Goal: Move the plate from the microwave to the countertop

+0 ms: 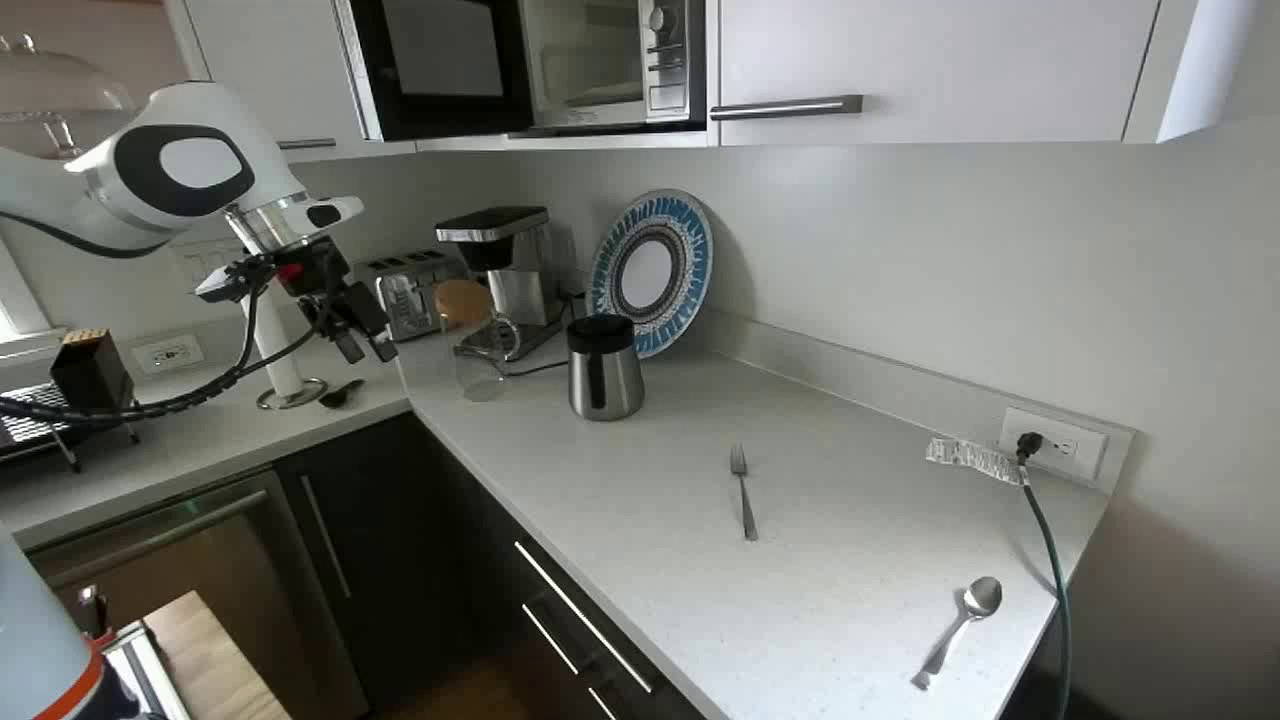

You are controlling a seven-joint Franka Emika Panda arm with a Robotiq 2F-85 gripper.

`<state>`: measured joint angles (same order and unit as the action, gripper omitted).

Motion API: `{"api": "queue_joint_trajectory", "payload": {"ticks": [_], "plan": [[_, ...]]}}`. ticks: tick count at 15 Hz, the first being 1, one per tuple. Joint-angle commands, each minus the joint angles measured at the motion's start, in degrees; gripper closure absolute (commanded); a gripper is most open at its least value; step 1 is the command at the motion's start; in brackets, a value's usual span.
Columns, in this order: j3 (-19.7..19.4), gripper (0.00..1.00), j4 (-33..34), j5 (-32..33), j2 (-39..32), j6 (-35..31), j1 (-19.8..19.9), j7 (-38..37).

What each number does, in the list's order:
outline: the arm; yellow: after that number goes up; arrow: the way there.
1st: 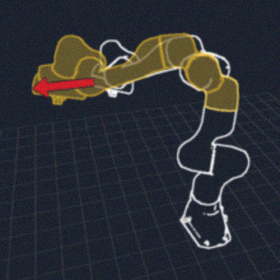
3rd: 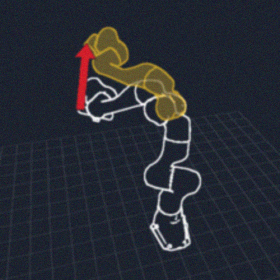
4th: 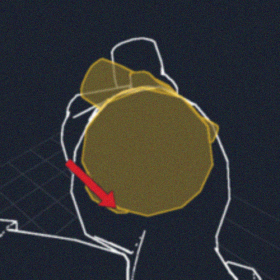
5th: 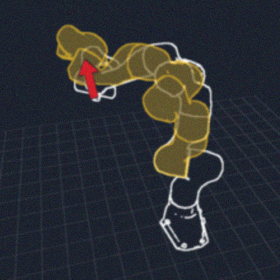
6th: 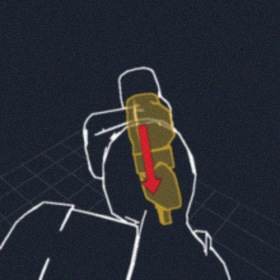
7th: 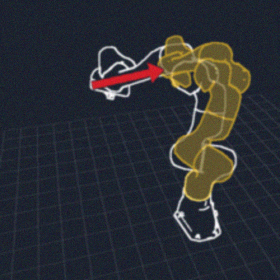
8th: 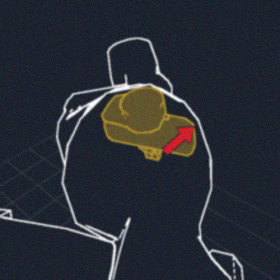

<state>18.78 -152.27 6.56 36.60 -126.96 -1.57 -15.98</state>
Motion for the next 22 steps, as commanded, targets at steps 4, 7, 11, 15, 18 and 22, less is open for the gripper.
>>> {"api": "queue_joint_trajectory", "payload": {"ticks": [4, 7, 11, 15, 18, 22], "plan": [[-1.2, 0.0, 0.1, 1.0, -0.3, 0.3, -1.3, -0.8], [-1.2, 0.0, 0.1, 1.0, -0.3, 0.3, -1.3, -0.8], [-1.2, 0.0, 0.1, 1.0, -0.3, 0.3, -1.3, -0.8], [-4.2, 0.0, 0.7, 0.0, 0.5, 0.0, -0.3, 0.2], [-11.9, 0.0, 2.3, -2.5, 2.2, -0.2, 1.0, 3.4], [-23.5, 0.0, 9.0, -9.2, 3.0, 2.0, 2.5, 10.2]]}}
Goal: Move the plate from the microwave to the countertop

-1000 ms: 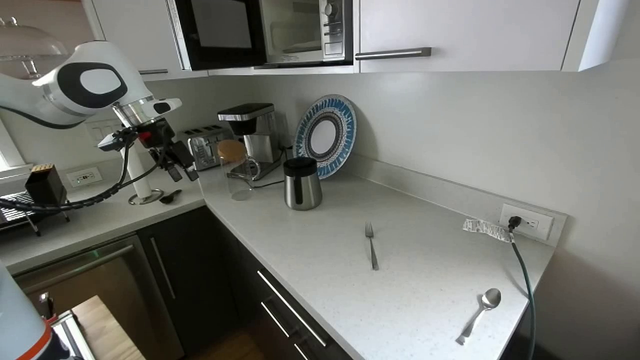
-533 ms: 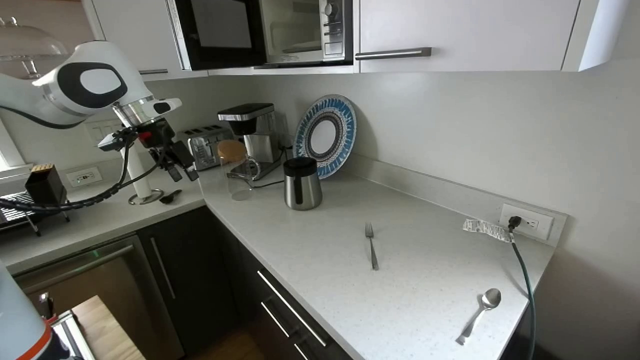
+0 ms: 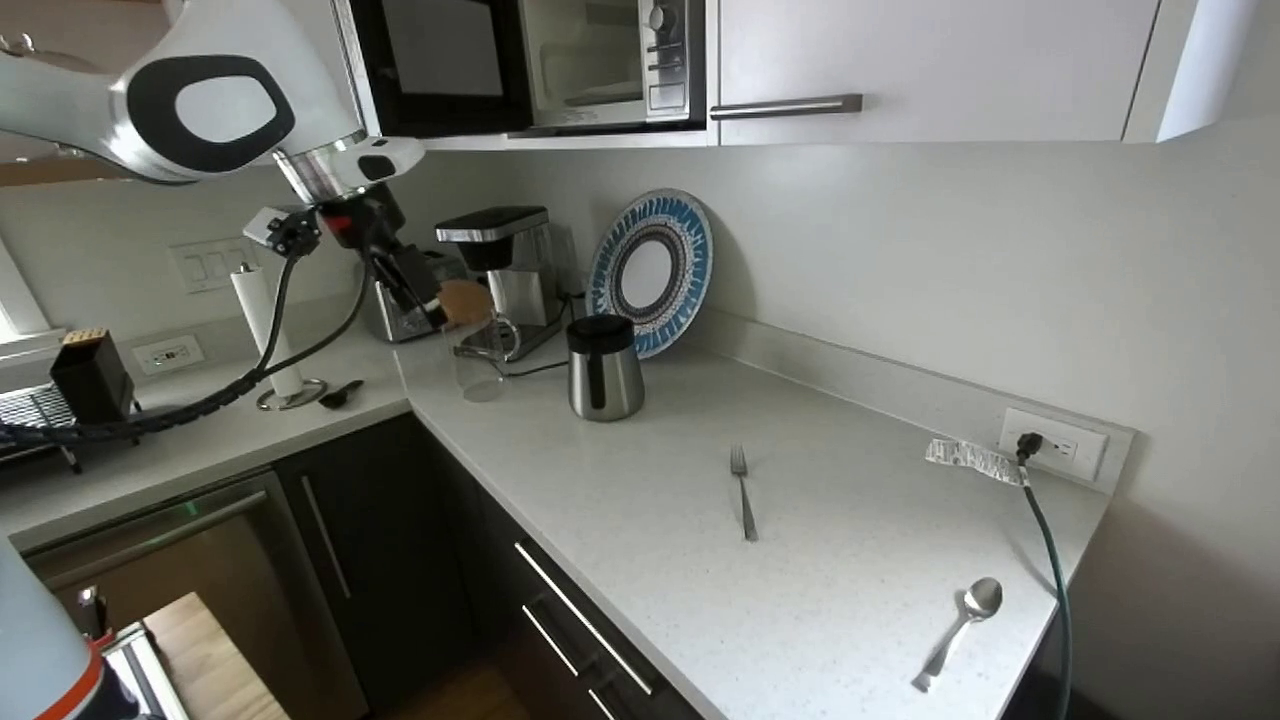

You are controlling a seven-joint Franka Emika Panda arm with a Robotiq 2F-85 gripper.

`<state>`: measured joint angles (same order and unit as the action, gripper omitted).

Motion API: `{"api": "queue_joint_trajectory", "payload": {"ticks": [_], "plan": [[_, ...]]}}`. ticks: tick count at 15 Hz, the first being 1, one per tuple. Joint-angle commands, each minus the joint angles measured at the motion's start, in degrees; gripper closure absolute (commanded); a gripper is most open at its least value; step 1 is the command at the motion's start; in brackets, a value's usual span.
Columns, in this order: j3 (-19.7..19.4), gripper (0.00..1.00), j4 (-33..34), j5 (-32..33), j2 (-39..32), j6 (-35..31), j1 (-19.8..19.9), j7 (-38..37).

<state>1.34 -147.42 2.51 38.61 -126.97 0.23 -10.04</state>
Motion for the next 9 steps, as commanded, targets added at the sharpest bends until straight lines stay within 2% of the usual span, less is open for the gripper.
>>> {"api": "queue_joint_trajectory", "payload": {"ticks": [1, 4, 8, 9], "plan": [[-8.0, 0.0, 6.5, -7.1, 0.5, 2.1, 1.0, 5.1], [-12.8, 0.0, 13.1, -14.1, 0.5, 2.0, 0.9, 7.3], [-13.9, 0.0, 21.4, -24.5, -1.0, 0.3, -0.3, 4.7], [-12.6, 0.0, 18.2, -21.2, 0.4, 0.6, 2.1, 6.7]]}}
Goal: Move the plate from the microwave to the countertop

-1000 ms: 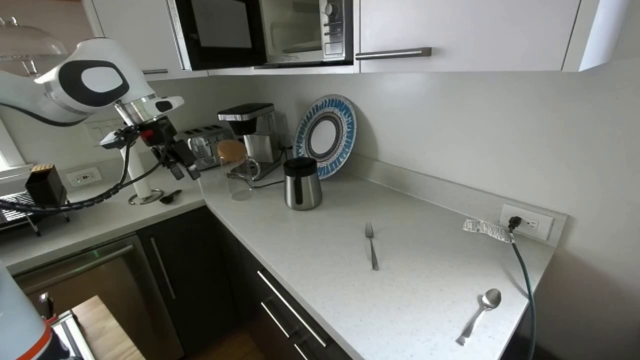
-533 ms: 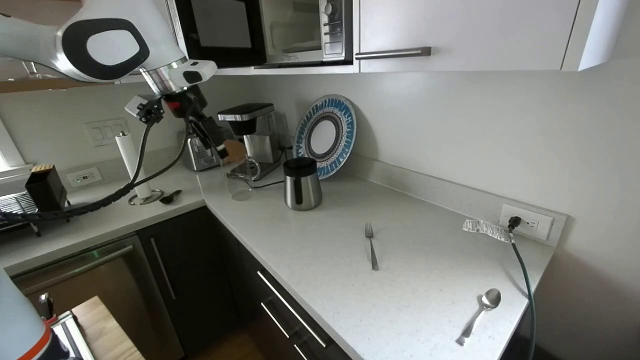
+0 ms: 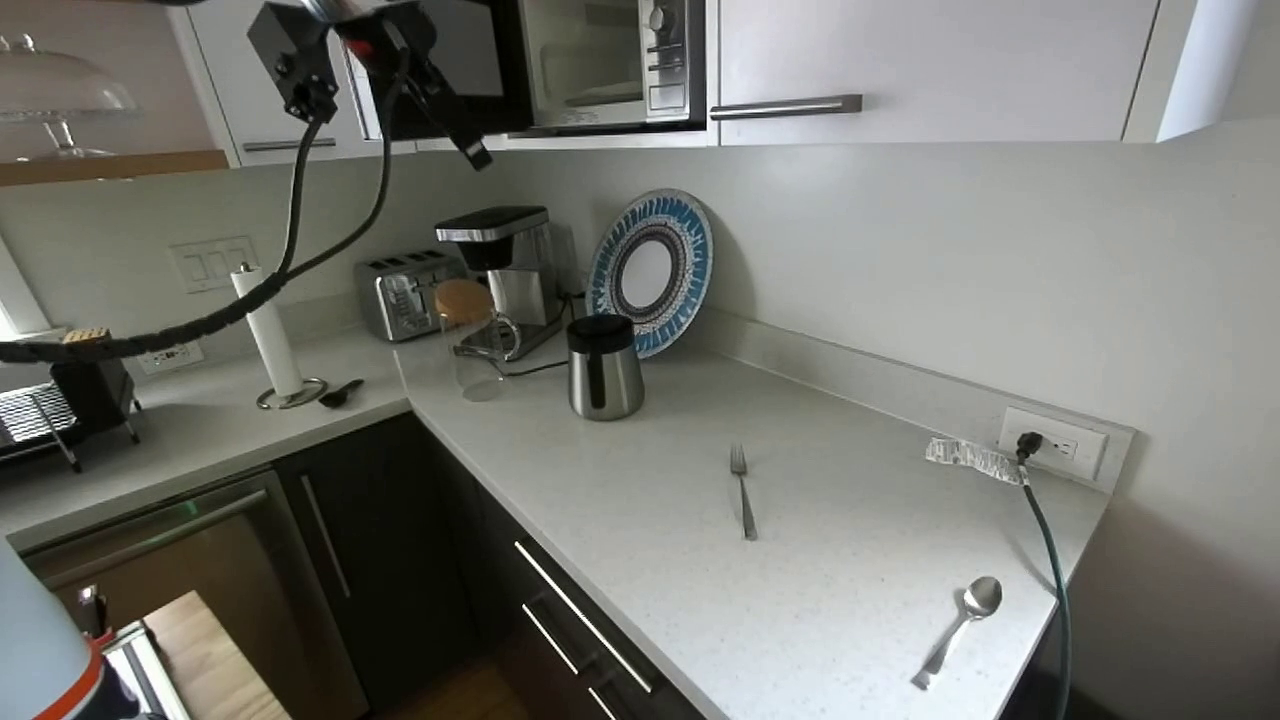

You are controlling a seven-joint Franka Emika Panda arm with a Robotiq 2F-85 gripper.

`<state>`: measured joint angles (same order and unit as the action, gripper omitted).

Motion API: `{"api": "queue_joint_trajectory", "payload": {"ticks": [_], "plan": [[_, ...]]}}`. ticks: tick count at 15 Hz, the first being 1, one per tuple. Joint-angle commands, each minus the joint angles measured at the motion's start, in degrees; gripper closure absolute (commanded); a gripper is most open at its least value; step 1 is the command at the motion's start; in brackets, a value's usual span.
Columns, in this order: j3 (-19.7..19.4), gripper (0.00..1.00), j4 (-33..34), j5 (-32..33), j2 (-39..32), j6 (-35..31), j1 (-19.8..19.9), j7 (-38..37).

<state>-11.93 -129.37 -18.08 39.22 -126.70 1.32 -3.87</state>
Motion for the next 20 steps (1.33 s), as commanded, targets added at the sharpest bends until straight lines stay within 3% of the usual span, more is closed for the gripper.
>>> {"api": "queue_joint_trajectory", "payload": {"ticks": [1, 7, 9, 16, 20], "plan": [[0.6, 0.0, 1.8, -2.3, -0.4, 0.3, 0.7, 0.2], [0.6, 0.0, 3.2, -3.7, -1.5, 0.3, 0.3, -0.3], [1.3, 0.0, 5.7, -5.9, -4.0, 1.5, 0.3, -5.1], [1.0, 0.0, 18.7, -20.1, -15.0, 3.6, -0.9, -18.3], [2.8, 0.0, 24.6, -27.9, -22.1, 0.1, 0.2, -23.4]]}}
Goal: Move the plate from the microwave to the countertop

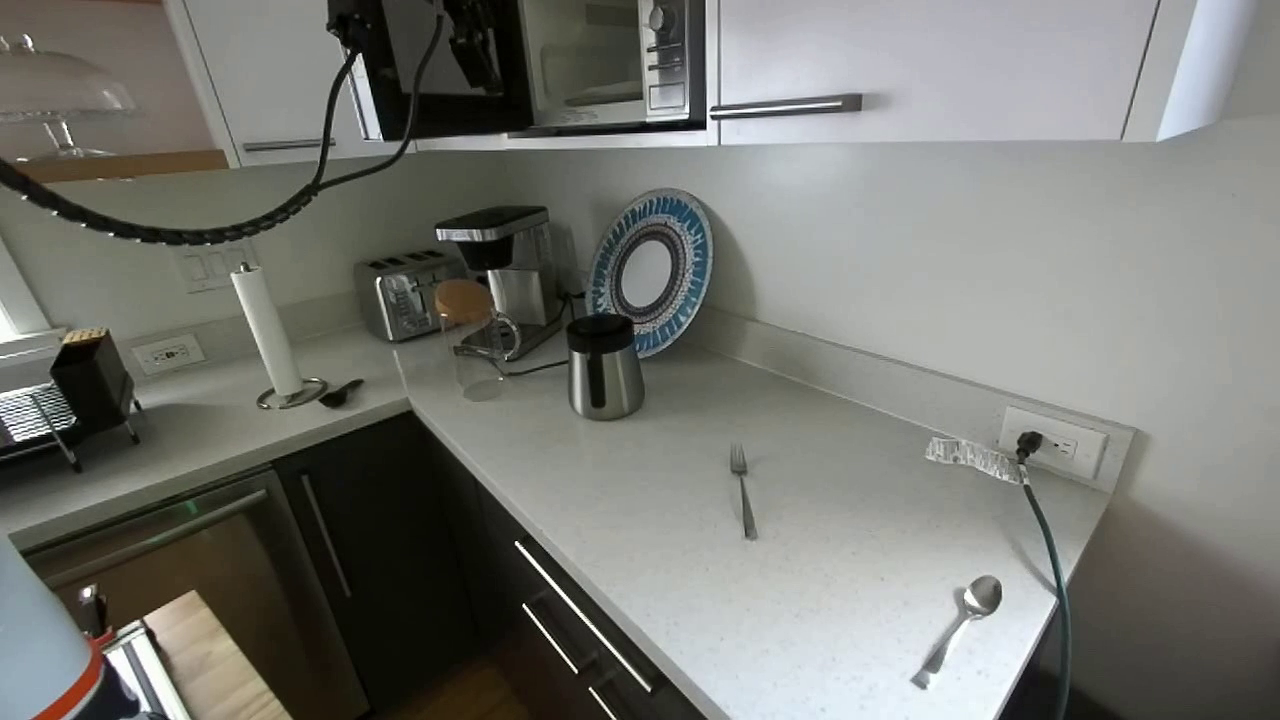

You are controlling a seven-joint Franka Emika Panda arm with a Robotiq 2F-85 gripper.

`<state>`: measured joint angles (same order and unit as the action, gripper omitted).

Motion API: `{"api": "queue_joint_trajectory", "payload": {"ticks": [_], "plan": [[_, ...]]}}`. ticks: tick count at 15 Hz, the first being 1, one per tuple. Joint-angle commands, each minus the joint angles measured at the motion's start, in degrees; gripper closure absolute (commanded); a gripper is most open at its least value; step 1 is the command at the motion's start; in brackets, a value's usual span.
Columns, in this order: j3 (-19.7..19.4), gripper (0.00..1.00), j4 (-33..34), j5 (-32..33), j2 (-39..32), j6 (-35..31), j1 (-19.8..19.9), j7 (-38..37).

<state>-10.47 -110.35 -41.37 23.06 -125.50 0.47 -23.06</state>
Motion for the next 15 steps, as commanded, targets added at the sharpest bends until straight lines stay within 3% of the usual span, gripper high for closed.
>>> {"api": "queue_joint_trajectory", "payload": {"ticks": [1, 3, 6, 7, 9, 15], "plan": [[2.7, 0.0, 6.6, -4.9, -7.7, -4.5, 1.8, -6.3], [4.9, 0.0, 8.9, -3.4, -10.9, -9.2, 2.7, -11.7], [8.8, 0.0, 10.0, 3.9, -13.8, -17.8, 3.7, -21.9], [6.6, 0.0, 8.5, 0.3, -11.8, -14.4, 2.6, -15.7], [7.8, 0.0, 9.3, 2.8, -13.5, -17.4, 2.4, -19.7], [8.3, 0.0, 11.1, 3.3, -15.2, -19.2, 2.7, -21.0]]}}
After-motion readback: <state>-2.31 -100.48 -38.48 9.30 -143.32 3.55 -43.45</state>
